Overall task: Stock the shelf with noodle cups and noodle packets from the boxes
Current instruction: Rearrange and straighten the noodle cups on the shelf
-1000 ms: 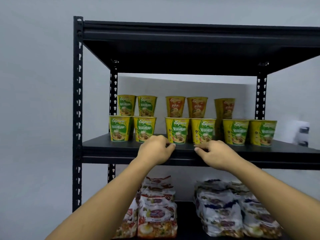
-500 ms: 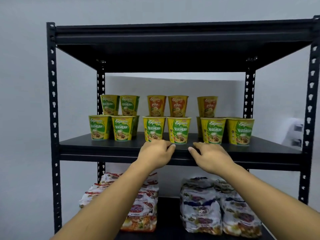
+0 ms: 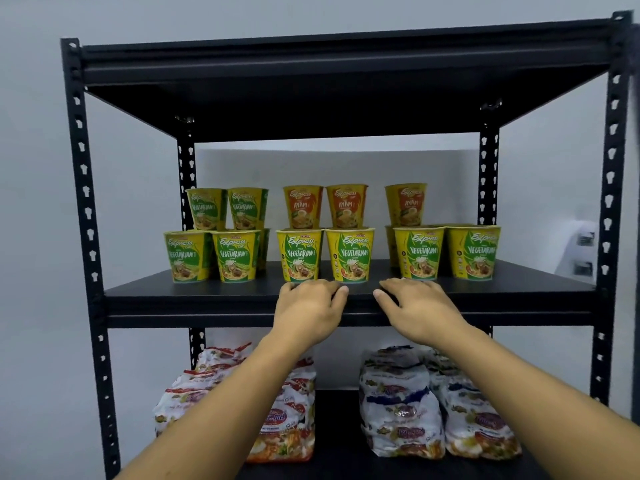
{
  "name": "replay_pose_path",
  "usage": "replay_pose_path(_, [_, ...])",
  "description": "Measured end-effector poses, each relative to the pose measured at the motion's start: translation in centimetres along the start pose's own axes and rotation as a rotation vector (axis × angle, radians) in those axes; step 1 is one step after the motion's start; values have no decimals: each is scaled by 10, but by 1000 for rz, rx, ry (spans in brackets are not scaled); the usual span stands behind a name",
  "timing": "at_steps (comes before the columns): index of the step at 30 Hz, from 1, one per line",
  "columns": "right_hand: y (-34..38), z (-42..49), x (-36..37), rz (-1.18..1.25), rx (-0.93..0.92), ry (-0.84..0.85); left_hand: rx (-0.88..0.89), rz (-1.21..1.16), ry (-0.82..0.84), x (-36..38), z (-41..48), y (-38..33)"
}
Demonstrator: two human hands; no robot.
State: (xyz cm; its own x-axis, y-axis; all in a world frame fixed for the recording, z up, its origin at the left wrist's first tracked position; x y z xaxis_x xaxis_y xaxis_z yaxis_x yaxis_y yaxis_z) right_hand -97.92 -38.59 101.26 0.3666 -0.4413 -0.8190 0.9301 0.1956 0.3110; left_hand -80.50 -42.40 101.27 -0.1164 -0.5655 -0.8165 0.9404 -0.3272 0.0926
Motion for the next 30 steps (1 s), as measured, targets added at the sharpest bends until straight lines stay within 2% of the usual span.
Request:
replay_pose_path(7, [0,-6,0,-3,-46,-42,3,-13,2,-1,-2,0])
replay_pose_path(15, [-3,-8,2,5,-74,-12,-54,-58,13,-7,-9,-2])
replay_pose_path(26, [13,36,-8,192,202,-23,-413,-282,23,-26,22,53])
replay_pose_path(30, [13,65,0,283,250,-30,-472,-400,-46,-27,38,72])
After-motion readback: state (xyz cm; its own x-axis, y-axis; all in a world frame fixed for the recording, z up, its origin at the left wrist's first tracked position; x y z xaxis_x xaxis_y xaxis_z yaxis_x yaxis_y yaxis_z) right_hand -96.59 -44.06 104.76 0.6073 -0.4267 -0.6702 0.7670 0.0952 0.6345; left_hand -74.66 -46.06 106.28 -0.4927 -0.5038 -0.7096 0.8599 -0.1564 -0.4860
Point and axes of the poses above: each hand's wrist, its own z-axis towards the middle knuckle, its own x-axis out of the palm, y = z × x, the point moved 7 cm from there along z, towards the middle knuckle, and after that the axes turned 15 degrees about z, right-handed, at the moved point
